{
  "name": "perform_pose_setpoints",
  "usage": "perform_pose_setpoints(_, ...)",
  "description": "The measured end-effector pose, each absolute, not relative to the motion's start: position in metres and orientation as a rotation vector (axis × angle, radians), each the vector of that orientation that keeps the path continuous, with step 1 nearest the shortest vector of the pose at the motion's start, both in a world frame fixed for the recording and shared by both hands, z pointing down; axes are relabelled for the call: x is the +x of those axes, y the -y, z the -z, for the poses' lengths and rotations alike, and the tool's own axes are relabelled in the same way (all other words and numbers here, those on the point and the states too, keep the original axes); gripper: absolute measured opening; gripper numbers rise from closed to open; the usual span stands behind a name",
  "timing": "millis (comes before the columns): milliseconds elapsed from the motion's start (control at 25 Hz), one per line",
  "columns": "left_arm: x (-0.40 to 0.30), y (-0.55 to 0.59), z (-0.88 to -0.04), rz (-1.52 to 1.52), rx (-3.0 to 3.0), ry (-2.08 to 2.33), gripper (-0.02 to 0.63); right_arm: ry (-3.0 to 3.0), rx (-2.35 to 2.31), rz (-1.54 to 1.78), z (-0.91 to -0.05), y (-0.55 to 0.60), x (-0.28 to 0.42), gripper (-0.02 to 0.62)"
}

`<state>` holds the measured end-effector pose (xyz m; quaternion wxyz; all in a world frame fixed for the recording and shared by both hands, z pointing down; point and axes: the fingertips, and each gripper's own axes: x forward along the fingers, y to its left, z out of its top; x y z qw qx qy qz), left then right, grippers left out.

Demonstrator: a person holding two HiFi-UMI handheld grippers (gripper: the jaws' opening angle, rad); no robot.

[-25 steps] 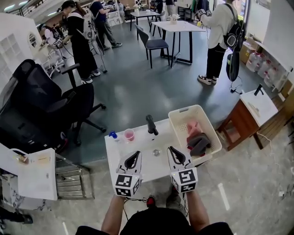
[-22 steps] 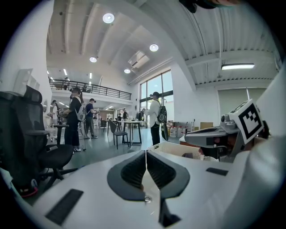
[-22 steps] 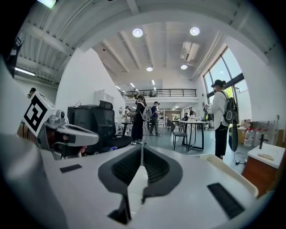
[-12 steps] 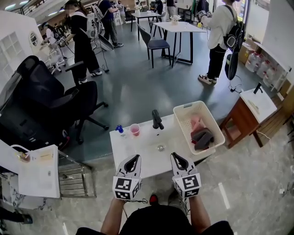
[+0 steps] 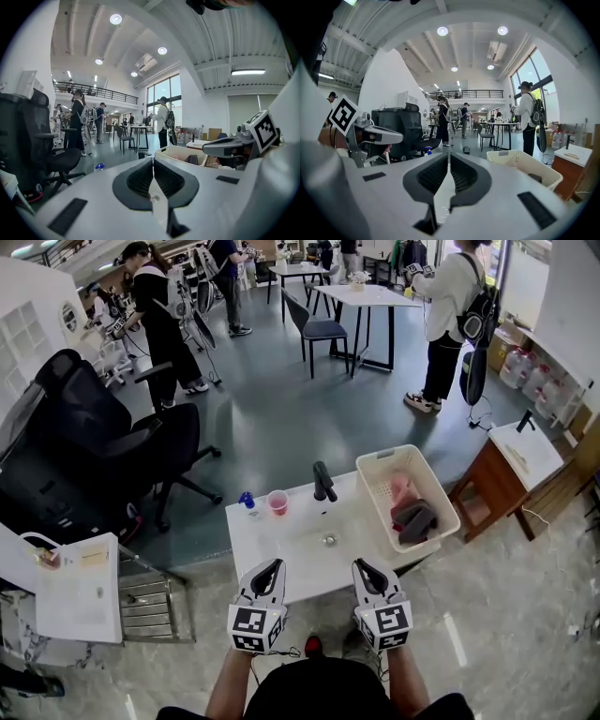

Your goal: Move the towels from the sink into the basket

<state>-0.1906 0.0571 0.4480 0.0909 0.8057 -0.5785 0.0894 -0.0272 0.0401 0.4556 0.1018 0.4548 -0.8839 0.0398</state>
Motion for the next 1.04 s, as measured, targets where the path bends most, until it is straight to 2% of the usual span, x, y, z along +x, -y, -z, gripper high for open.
perform_pose_setpoints(1040, -0.1813, -0.0606, -0.4509, -0.273, 2.396, 1.7, 0.012, 2.607, 1.356, -0.123, -0.4583, -0.0462, -0.0204, 0.041)
